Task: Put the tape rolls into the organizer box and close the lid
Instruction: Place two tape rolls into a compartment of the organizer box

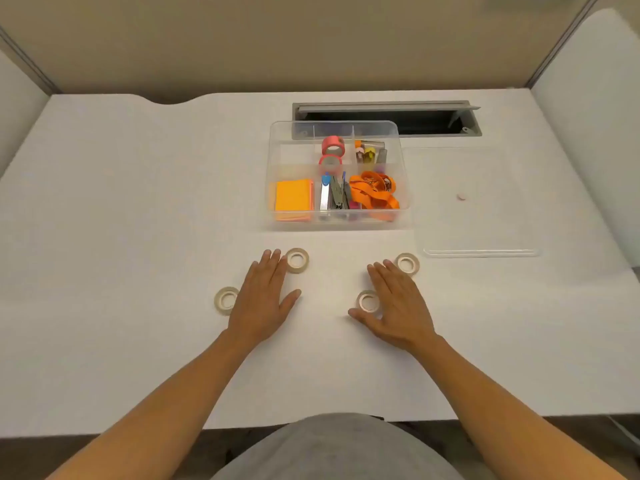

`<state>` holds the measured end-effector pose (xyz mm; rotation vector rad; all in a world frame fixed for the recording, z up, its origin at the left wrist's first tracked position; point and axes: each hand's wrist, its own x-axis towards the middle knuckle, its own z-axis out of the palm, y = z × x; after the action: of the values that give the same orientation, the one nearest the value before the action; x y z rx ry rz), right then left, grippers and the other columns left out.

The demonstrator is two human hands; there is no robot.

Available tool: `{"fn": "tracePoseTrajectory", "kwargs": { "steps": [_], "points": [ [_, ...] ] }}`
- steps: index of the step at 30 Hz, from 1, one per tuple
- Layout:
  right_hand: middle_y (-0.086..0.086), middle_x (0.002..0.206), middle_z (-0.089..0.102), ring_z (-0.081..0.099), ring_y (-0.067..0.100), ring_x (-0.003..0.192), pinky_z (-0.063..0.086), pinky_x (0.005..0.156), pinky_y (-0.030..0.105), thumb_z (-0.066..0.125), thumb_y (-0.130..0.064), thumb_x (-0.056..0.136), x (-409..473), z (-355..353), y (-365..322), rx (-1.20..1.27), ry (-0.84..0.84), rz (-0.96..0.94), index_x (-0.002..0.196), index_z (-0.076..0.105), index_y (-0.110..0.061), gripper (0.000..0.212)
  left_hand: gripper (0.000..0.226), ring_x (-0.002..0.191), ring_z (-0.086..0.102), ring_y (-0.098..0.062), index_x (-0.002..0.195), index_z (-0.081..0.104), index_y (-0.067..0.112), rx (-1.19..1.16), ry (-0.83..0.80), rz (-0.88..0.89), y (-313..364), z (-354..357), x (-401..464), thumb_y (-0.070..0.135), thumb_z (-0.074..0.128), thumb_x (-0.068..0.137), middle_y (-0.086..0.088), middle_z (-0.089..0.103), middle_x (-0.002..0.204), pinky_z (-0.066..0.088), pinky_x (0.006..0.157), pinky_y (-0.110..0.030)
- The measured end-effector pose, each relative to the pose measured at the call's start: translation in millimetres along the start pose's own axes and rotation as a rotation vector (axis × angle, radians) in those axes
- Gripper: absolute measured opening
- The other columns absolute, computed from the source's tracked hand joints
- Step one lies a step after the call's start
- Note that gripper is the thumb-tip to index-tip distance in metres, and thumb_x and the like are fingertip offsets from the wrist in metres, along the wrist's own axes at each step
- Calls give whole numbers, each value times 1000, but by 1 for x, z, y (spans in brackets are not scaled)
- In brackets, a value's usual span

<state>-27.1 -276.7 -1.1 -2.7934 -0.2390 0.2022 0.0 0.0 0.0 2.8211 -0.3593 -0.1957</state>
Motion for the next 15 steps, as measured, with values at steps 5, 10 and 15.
{"fn": "tracePoseTrajectory", "kwargs": {
  "steps": [5,10,15],
  "points": [
    [5,121,57,54,28,109,46,90,38,62,-53,78,4,-3,1,9,17,-106,128,54,-11,66,71,149,10,-22,152,18,13,-32,-32,-5,5,-4,22,47,44,95,-7,14,162,12,119,-34],
    [-1,107,56,51,21,99,45,75,30,63,-44,80,13,-5,-1,70,-23,-77,118,58,-15,47,71,145,25,-24,152,19,21,-41,-85,-50,13,-5,40,45,51,93,-2,17,161,27,114,-39],
    [-3,113,55,49,16,107,46,78,27,65,-42,82,22,-10,-2,180,-11,-51,120,59,-17,46,55,132,39,-26,145,36,19,-32,-94,-46,15,-5,50,32,53,94,-4,41,150,35,104,-38]
  ]
}}
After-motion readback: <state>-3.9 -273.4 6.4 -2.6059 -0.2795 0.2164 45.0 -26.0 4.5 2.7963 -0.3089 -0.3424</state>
